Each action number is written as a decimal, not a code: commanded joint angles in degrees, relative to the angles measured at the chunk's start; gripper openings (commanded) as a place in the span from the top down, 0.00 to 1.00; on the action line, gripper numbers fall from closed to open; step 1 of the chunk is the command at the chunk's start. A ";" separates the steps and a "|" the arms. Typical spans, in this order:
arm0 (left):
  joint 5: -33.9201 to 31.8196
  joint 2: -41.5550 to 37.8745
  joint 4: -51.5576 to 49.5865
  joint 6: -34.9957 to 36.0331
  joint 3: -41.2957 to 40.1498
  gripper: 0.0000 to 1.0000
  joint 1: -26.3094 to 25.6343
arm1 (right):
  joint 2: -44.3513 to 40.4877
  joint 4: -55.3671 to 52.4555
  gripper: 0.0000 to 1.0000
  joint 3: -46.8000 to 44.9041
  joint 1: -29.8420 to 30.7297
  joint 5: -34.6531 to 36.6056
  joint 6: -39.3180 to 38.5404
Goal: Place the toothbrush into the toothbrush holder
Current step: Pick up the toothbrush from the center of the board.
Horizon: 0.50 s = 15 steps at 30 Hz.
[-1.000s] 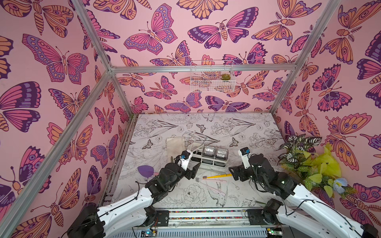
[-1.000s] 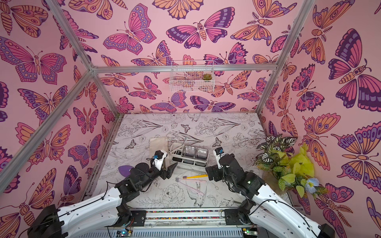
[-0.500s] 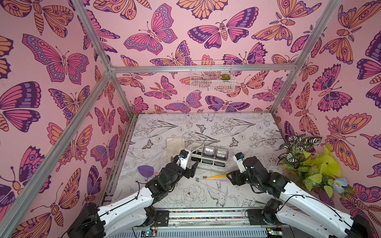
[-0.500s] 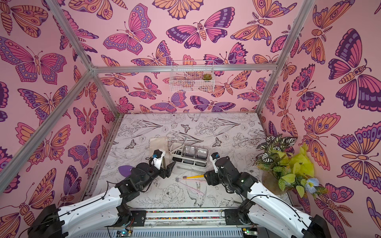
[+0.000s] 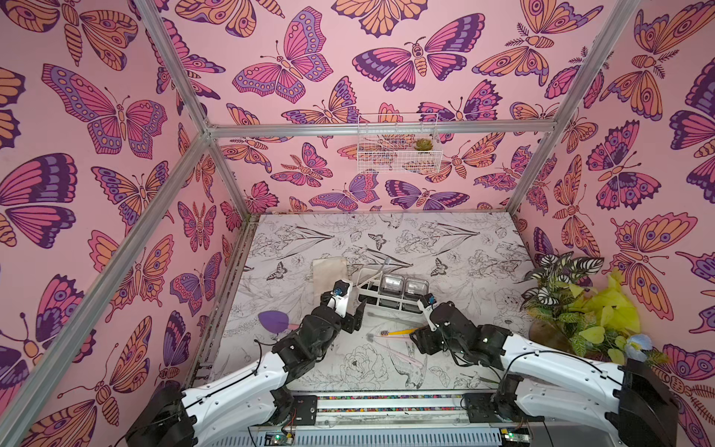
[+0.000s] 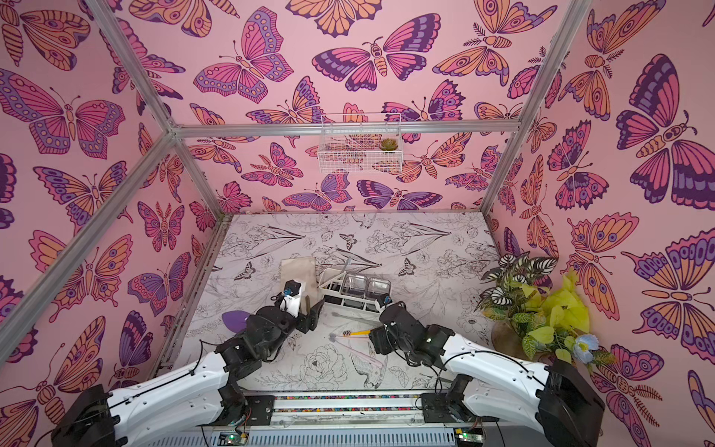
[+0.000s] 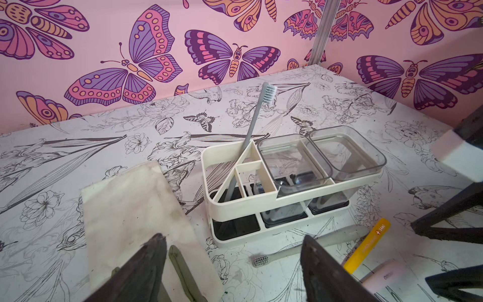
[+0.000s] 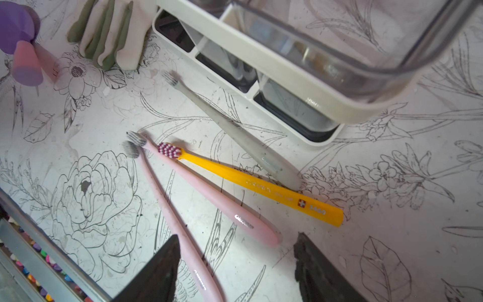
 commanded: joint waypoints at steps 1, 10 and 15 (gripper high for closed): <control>-2.10 -0.55 -1.80 -0.32 0.93 0.18 -0.19 | 3.29 4.35 0.30 2.73 2.18 3.16 1.01; -5.31 -0.32 -4.37 -0.48 2.18 0.19 -0.19 | 17.06 10.75 0.33 7.65 9.90 6.07 1.77; -6.29 -1.82 -4.56 -0.59 1.68 0.19 -0.14 | 20.70 12.14 0.37 9.61 10.64 5.66 1.45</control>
